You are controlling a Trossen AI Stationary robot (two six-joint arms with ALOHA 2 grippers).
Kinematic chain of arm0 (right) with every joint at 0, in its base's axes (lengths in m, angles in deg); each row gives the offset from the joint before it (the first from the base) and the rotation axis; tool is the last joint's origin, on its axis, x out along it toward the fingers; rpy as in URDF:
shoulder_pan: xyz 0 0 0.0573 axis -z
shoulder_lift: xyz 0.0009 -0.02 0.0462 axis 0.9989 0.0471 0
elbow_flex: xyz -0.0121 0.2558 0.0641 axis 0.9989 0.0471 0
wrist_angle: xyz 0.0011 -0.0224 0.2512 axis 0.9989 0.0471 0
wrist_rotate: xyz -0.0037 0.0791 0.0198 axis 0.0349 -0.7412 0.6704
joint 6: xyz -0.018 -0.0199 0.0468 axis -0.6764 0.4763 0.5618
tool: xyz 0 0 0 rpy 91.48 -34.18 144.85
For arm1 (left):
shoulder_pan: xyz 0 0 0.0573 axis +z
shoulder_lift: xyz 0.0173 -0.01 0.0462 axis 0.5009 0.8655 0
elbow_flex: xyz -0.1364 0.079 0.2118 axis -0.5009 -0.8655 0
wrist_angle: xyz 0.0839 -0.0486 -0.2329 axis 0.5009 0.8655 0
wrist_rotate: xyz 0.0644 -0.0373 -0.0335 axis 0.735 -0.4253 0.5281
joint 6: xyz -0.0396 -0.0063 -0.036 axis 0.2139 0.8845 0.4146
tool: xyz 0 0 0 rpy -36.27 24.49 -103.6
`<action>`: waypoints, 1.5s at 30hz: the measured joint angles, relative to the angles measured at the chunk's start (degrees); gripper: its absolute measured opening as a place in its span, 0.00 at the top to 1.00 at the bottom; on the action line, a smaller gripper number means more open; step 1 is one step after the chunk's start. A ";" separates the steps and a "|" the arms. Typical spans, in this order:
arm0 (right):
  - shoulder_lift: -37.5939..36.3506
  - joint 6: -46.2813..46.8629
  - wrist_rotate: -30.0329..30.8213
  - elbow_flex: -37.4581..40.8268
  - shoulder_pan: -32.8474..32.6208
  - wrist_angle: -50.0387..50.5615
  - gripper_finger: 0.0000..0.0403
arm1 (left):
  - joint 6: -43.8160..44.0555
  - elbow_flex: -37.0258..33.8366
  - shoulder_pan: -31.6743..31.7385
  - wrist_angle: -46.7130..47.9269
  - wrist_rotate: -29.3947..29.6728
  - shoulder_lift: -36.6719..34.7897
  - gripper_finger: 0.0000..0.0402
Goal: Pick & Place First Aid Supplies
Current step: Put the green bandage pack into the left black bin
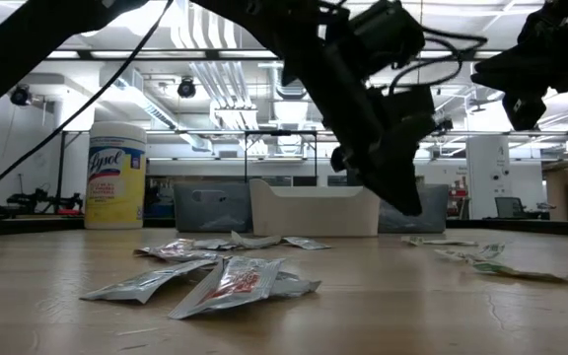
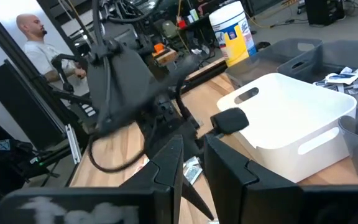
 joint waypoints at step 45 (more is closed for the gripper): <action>0.00 0.00 0.00 0.00 -0.01 -0.02 0.84 | 27.45 -1.42 -1.46 17.68 -1.66 -2.63 0.79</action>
